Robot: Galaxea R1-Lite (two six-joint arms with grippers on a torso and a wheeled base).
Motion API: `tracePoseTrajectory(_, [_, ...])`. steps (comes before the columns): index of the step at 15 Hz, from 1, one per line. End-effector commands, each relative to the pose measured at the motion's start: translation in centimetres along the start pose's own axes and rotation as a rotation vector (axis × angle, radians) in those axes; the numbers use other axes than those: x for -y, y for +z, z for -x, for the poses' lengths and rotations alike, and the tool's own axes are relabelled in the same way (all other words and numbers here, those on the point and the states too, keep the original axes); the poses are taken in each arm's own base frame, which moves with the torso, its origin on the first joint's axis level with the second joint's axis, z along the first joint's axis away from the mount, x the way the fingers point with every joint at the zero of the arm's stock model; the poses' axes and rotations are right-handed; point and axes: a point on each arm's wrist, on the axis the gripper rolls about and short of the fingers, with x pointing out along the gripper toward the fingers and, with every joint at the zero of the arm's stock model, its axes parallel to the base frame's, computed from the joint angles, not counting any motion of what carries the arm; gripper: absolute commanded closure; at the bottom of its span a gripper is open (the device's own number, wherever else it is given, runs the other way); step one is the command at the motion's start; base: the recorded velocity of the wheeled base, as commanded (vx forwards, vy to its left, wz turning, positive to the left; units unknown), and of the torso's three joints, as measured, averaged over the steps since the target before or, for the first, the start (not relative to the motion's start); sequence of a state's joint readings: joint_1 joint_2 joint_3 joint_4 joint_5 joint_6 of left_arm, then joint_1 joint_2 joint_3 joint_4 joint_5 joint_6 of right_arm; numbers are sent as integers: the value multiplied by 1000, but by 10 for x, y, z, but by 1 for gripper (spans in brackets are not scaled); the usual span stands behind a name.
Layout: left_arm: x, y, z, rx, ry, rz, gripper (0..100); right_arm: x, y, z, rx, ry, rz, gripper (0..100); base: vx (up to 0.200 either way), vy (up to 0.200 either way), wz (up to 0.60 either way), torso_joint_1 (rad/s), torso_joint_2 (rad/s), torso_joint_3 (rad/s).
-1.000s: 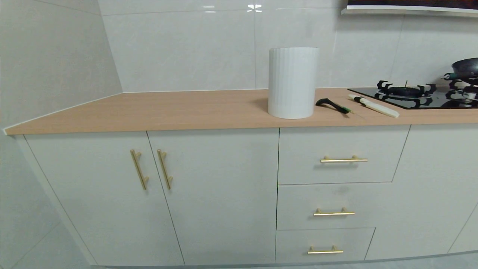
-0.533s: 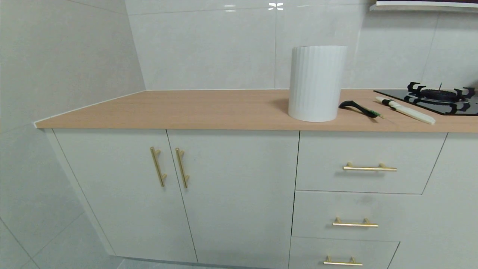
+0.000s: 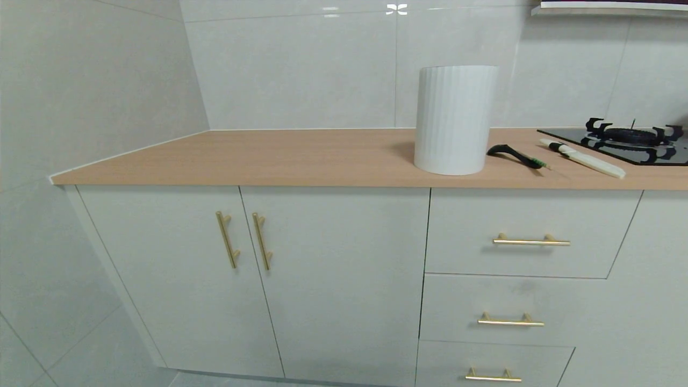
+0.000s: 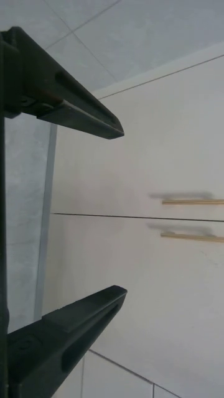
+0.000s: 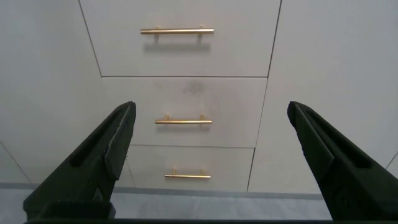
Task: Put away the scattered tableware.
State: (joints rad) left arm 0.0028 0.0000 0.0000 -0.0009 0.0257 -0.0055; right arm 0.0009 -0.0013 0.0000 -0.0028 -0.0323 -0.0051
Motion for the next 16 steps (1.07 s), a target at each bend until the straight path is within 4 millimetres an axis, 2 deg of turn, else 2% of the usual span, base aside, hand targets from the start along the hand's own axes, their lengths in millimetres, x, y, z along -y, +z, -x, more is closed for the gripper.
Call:
tracePoseTrajectory(1, [0,0,0,1,1,1,0,0,0,0,-1,1,1,0,0,0,0,0,0,0])
tracePoseTrajectory(9, [0,0,0,1,1,1,0,0,0,0,-1,1,0,0,0,0,0,0,0,0])
tracePoseTrajectory(11, [0,0,0,1,1,1,0,0,0,0,-1,1,0,0,0,0,-600,5,5,5])
tracePoseTrajectory(16, [0,0,0,1,1,1,0,0,0,0,-1,1,0,0,0,0,0,0,0,0])
